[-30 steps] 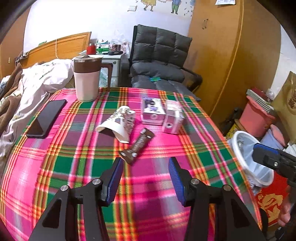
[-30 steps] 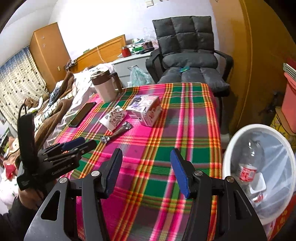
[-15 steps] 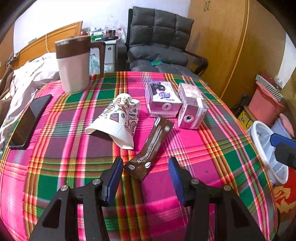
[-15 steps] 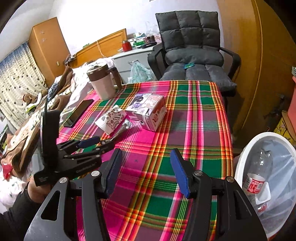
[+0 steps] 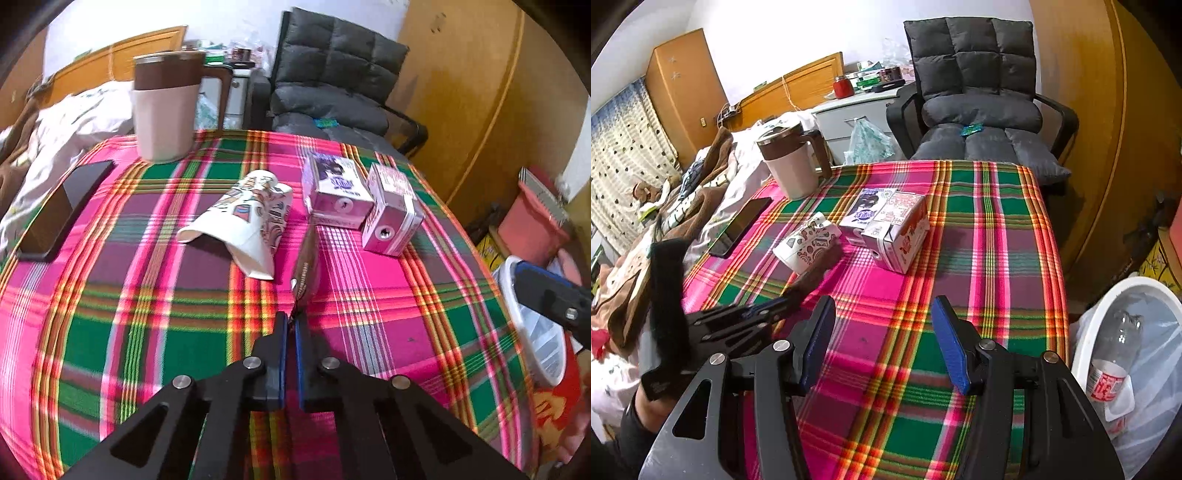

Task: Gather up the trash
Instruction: 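Grasp the brown snack bar with the left tool while the right tool approaches the white carton, then lift the snack bar with the left tool while the right tool grasps the white carton, then carry the snack bar and white carton over the white bin with both tools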

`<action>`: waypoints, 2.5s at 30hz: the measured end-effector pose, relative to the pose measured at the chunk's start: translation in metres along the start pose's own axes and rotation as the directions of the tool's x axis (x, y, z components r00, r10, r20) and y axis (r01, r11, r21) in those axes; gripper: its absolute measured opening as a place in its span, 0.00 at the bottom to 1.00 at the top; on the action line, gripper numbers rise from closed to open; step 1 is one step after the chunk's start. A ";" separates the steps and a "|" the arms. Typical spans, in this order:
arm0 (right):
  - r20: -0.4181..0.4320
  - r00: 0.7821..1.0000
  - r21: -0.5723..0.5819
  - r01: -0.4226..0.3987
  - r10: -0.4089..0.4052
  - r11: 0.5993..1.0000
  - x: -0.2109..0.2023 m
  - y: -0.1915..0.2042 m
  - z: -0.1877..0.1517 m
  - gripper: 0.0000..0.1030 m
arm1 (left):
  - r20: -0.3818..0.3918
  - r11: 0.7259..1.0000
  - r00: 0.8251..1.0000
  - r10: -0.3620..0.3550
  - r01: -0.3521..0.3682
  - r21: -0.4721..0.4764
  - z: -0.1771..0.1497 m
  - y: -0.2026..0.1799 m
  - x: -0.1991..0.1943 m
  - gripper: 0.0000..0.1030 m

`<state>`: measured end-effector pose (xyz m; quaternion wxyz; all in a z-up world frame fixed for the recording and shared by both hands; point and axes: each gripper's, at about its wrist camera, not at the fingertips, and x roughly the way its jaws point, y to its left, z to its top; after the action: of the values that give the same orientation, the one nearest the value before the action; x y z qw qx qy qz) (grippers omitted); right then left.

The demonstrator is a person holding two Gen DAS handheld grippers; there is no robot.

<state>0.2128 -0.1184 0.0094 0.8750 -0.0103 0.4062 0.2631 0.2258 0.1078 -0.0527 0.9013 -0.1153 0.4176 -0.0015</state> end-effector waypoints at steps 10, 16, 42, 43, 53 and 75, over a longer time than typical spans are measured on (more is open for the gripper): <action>0.014 0.998 -0.018 0.055 -0.055 0.998 0.027 0.011 0.017 0.54 | 0.084 0.997 0.996 -0.034 0.039 -0.062 -0.008 0.015 -0.028 0.02; 0.000 0.995 -0.025 0.100 -0.100 0.995 0.054 0.015 0.027 0.54 | 0.051 0.994 0.996 -0.071 0.075 -0.080 -0.012 0.027 -0.022 0.02; 0.009 0.996 0.021 0.083 -0.083 0.996 0.047 -0.006 0.014 0.43 | 0.001 0.999 0.999 -0.042 0.042 -0.029 -0.002 0.014 -0.003 0.38; 0.009 0.997 0.024 0.076 -0.077 0.997 0.042 -0.007 0.010 0.43 | 0.000 0.999 0.999 -0.036 0.036 -0.023 -0.001 0.013 -0.002 0.38; 0.025 0.997 0.031 0.070 -0.071 0.997 0.013 -0.010 -0.004 0.42 | -0.020 0.999 1.000 -0.011 0.012 0.050 -0.007 -0.013 -0.001 0.02; 0.087 0.993 0.095 0.071 -0.079 0.993 -0.044 -0.026 -0.038 0.42 | 0.066 0.990 0.991 -0.120 0.114 0.081 -0.028 -0.062 -0.064 0.01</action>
<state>0.1753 -0.1695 0.0104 0.9012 0.0268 0.3773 0.2113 0.1690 0.0484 -0.0089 0.9176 -0.1050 0.3776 -0.0663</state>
